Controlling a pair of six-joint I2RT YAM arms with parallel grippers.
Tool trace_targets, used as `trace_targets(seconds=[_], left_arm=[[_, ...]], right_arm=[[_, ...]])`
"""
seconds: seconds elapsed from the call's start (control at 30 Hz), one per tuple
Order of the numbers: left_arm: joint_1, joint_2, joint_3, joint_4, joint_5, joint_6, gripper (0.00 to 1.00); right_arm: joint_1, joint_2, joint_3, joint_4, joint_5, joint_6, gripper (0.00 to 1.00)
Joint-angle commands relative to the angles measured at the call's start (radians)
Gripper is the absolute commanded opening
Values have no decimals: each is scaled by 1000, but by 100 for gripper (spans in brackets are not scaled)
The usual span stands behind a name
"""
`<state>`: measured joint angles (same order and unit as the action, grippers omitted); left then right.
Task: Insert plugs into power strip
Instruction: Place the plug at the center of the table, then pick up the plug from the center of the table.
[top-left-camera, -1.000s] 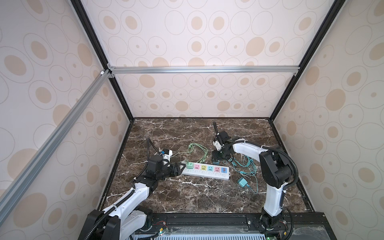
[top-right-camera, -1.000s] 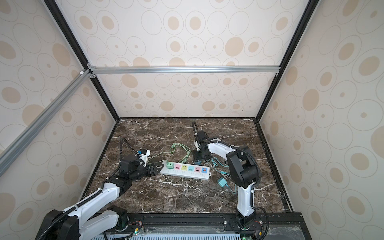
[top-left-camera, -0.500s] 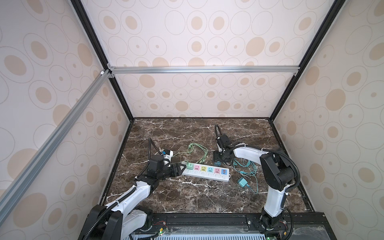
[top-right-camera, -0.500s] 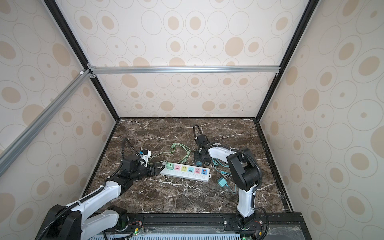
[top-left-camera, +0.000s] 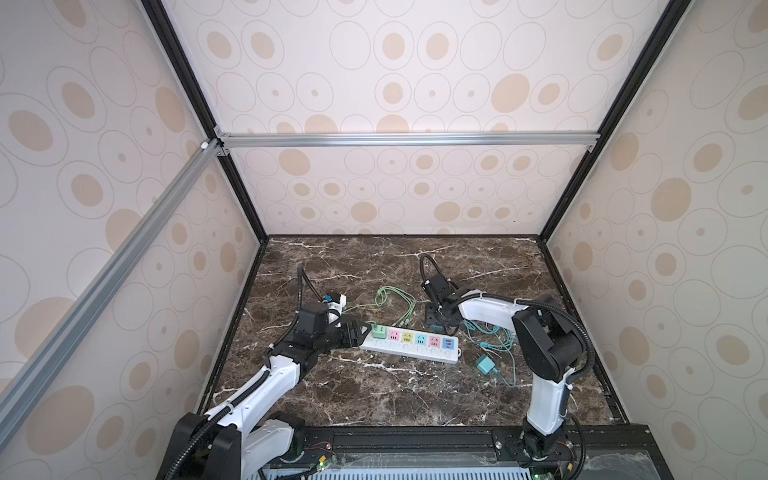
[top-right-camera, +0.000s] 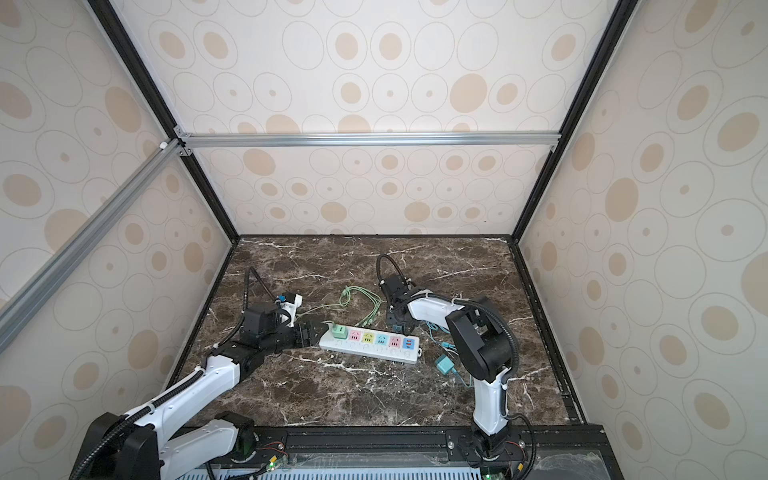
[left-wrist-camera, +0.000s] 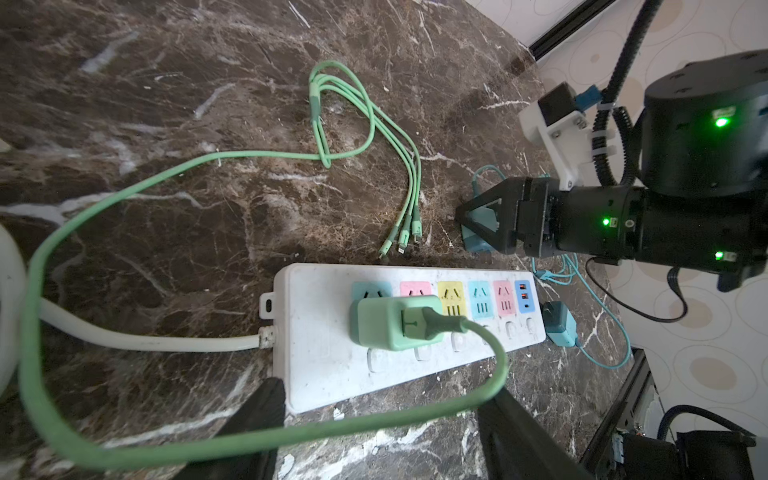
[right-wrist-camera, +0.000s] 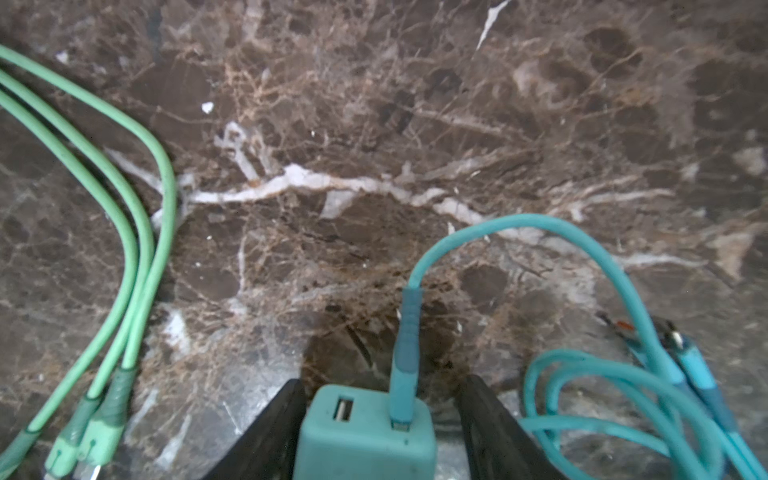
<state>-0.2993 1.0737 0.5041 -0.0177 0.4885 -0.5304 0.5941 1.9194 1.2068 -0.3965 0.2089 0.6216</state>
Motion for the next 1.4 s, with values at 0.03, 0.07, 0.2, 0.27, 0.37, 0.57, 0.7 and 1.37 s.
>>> trace_targets(seconds=[0.03, 0.07, 0.2, 0.27, 0.37, 0.57, 0.7, 1.37], left_arm=[[3, -25, 61, -67, -12, 49, 74], [3, -28, 64, -70, -12, 50, 73], [1, -34, 79, -96, -13, 56, 74], [2, -35, 85, -104, -13, 60, 73], [3, -31, 95, -107, 2, 67, 73], [-1, -27, 108, -116, 47, 94, 72], [-2, -32, 105, -114, 50, 98, 72], [-176, 2, 116, -23, 94, 96, 71]], right_arm=[[-2, 51, -10, 1, 20, 18, 61], [-1, 53, -10, 4, 19, 15, 61], [-2, 63, 2, 1, 22, -3, 62], [-1, 63, 2, 2, 23, -11, 62], [1, 66, 13, -7, 28, -27, 60], [24, 49, 29, -33, 48, -44, 55], [46, 39, 39, -45, 48, -37, 53], [42, -13, 34, 13, -88, -81, 31]])
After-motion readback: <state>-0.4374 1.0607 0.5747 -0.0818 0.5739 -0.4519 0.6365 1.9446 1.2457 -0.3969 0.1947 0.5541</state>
